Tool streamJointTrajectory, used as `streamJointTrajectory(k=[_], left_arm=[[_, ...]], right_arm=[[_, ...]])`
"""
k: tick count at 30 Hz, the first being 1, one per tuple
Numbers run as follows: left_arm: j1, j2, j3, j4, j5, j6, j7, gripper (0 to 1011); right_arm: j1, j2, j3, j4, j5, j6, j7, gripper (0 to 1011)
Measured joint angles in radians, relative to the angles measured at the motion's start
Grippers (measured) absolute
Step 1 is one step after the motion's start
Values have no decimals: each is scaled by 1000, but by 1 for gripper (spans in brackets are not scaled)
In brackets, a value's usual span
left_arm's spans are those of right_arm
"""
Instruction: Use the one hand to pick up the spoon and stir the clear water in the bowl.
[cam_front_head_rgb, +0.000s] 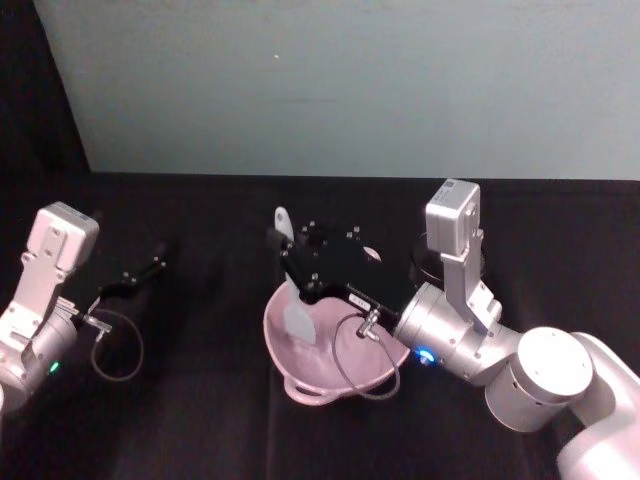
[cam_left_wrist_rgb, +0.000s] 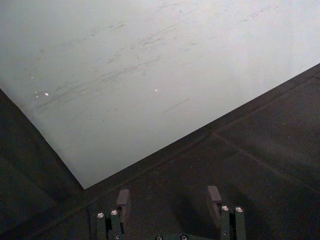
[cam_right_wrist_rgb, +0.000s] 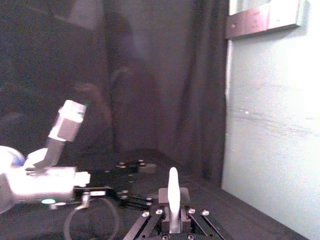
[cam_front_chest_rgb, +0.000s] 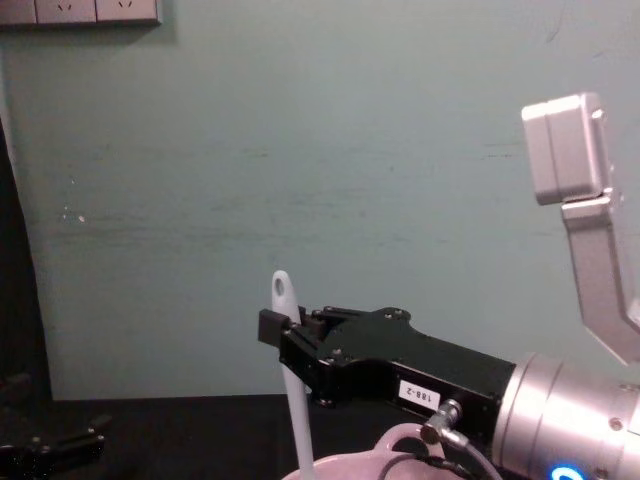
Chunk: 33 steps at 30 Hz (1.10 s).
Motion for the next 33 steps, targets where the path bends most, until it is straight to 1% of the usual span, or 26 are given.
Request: streamJointTrajectory(k=[3,4,6,7,11,15,19,23,26,30,33], left_arm=[[0,0,0,0,0,0,0,1005],[0,0,0,0,0,0,0,1005],[0,0,0,0,0,0,0,1005],[0,0,0,0,0,0,0,1005],[0,0,0,0,0,0,0,1005],[0,0,0,0,0,0,0,1005],[0,0,0,0,0,0,0,1005],[0,0,0,0,0,0,0,1005],[0,0,0,0,0,0,0,1005],[0,0,0,0,0,0,0,1005],[0,0,0,0,0,0,0,1005]], right_arm=[[17,-18,5,37,-18,-24,-27,117],[23,-26,9,54,-30,-39,-41,116],[28,-32,14,66,-44,-50,-58,117],[30,-35,19,76,-63,-57,-78,117],[29,-37,37,78,-97,-58,-117,117],[17,-31,58,57,-113,-49,-137,116],[-7,-18,80,25,-114,-33,-141,116],[-29,-6,91,-4,-113,-25,-141,117],[-51,5,103,-31,-98,-14,-132,116],[-65,9,112,-46,-81,-7,-123,116],[-74,10,123,-63,-55,5,-115,117]])
